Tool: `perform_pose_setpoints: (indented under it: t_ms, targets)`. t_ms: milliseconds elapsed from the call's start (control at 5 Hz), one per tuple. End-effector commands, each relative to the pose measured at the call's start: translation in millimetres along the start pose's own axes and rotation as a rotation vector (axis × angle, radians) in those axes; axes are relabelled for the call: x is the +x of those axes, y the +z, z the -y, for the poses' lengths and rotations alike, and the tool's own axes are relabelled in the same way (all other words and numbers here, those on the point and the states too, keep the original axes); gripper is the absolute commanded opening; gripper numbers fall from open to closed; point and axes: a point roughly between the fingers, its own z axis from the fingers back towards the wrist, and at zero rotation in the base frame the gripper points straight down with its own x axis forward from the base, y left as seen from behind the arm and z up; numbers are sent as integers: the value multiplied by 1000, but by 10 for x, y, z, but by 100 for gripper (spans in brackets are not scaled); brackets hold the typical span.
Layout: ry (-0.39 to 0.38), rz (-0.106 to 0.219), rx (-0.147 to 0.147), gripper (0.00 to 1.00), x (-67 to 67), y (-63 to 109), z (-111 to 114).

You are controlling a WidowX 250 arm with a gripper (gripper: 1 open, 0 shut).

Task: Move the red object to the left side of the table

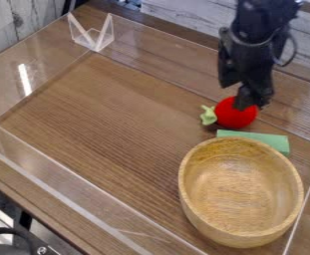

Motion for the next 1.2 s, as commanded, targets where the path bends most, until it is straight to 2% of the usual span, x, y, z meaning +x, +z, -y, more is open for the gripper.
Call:
perform_pose_setpoints:
  t_ms: [0,200,400,600,800,1000]
  targets:
    - [18,23,13,0,41,22,-55]
    - [32,7,4,0,13,-81,-36]
    - [83,32,60,0,29,188,-166]
    - [161,57,130,0,24,626,-303]
    - [181,32,122,100,10,566,-219]
    - [177,12,98,100,-24,483,-274]
